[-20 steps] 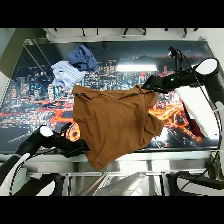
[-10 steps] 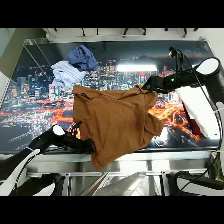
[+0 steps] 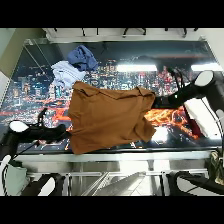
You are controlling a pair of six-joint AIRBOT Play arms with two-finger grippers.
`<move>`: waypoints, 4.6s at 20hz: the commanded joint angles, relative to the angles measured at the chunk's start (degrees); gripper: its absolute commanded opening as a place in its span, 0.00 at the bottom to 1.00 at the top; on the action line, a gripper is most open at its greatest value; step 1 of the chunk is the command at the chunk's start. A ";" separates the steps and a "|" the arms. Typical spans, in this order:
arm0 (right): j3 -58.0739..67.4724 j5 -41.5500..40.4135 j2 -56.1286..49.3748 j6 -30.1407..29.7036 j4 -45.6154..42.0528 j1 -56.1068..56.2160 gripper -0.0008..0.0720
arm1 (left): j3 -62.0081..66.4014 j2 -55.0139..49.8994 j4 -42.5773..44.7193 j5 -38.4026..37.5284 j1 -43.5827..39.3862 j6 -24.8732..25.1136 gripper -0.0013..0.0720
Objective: Fold the shirts.
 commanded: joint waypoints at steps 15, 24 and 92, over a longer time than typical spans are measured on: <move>-38.51 -16.35 3.72 -4.90 25.66 1.75 0.55 | 0.90 -10.21 2.08 -2.69 0.07 3.58 0.04; -38.38 -12.63 5.92 -6.10 26.23 1.53 0.06 | 1.01 -10.16 2.69 -1.55 0.11 4.44 0.04; -33.18 3.54 42.97 3.82 -4.26 -17.49 0.06 | 8.24 5.11 7.87 -5.99 13.38 1.79 0.04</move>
